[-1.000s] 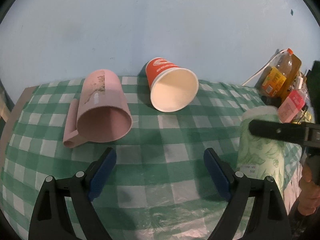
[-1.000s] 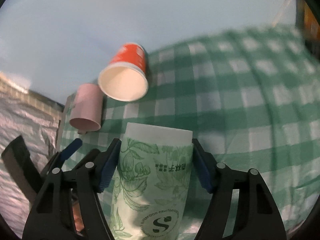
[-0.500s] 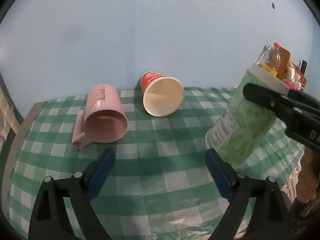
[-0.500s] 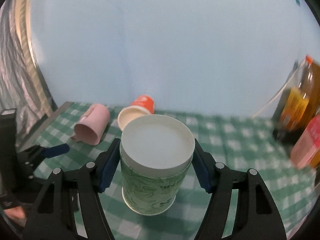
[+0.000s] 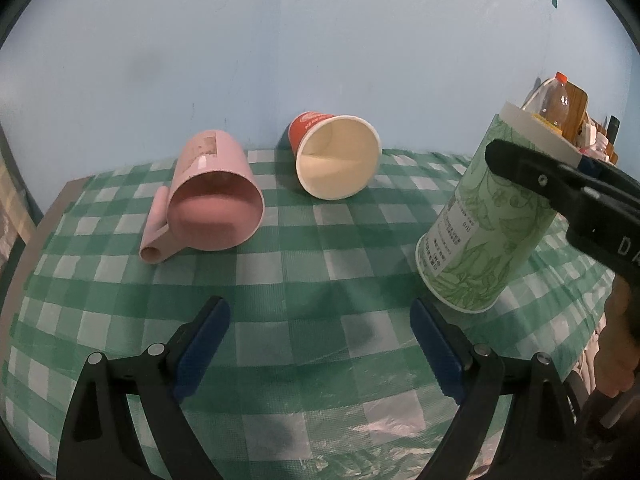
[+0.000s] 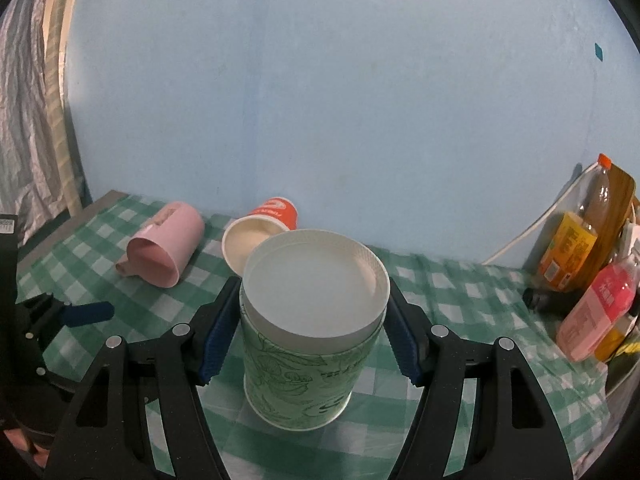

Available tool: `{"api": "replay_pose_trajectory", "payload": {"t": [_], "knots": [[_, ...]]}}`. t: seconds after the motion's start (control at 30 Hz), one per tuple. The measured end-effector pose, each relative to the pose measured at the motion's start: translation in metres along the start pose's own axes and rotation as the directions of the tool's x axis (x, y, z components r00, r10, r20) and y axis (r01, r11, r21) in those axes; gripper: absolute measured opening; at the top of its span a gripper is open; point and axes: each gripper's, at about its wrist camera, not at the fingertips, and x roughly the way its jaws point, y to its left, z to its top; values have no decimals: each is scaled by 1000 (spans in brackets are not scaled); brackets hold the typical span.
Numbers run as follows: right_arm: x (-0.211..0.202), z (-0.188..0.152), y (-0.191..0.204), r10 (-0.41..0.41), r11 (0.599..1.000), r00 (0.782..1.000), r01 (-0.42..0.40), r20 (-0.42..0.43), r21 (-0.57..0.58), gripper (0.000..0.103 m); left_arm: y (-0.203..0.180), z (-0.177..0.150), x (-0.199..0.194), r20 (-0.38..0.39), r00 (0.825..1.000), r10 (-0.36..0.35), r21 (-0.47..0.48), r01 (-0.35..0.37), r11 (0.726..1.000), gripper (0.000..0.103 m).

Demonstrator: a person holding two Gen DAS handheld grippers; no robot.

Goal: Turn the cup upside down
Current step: 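Lower the inverted green cup onto the tablecloth with the right tool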

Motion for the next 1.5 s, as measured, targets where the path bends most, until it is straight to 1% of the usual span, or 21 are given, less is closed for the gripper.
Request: {"api": "replay_pose_trajectory", "payload": {"t": [0.2, 0.37, 0.63, 0.77, 0.87, 0.93, 0.97, 1.0, 1.03, 1.13, 1.27, 1.37, 1.47, 1.5], "knots": [[8, -8, -2, 18, 1000, 1000, -18, -25, 20, 69, -1, -1, 1, -3, 1000, -4, 2, 4, 1000, 93], [9, -10, -4, 27, 999, 999, -26, -29, 24, 69, -4, -2, 0, -5, 1000, -9, 7, 9, 1000, 93], [8, -12, -1, 16, 1000, 1000, -15, -26, 15, 69, -5, -3, -1, 1, 1000, -10, 6, 10, 1000, 93], [6, -12, 1, -15, 1000, 1000, 15, -21, 10, 73, -5, -3, -3, 13, 1000, -5, 7, 5, 1000, 93], [3, -12, -2, -14, 1000, 1000, 14, -13, 25, 73, -5, -3, -4, 20, 1000, -1, 11, 0, 1000, 93], [1, -12, -5, -15, 999, 1000, 15, -3, 42, 77, -5, -3, -5, 21, 1000, -4, 11, 4, 1000, 93], [0, -12, -6, -19, 999, 1000, 18, 3, 47, 79, -5, -3, -5, 22, 1000, -5, 9, 5, 1000, 93], [-2, -12, -8, -28, 998, 1000, 27, 12, 54, 84, -4, -3, -6, 24, 1000, -6, 8, 6, 1000, 93], [-4, -12, -9, -38, 998, 999, 37, 22, 57, 85, -4, -3, -7, 27, 1000, -6, 7, 6, 1000, 93], [-13, -12, -10, -55, 997, 997, 52, 50, 59, 85, -4, -3, -11, 44, 999, -5, 3, 4, 1000, 93], [-38, -14, -10, -89, 995, 988, 81, 128, 60, 85, -6, -5, -23, 80, 997, -4, -2, 4, 1000, 93], [-60, -18, -7, -112, 993, 975, 103, 193, 53, 86, -10, -7, -36, 121, 993, -1, 4, 0, 1000, 93], [-74, -22, -3, -114, 993, 967, 108, 228, 40, 86, -15, -11, -53, 183, 983, 6, 15, -8, 1000, 95], [-79, -24, -3, -109, 994, 965, 102, 238, 38, 86, -17, -13, -60, 210, 977, 14, 19, -18, 1000, 95]]}}
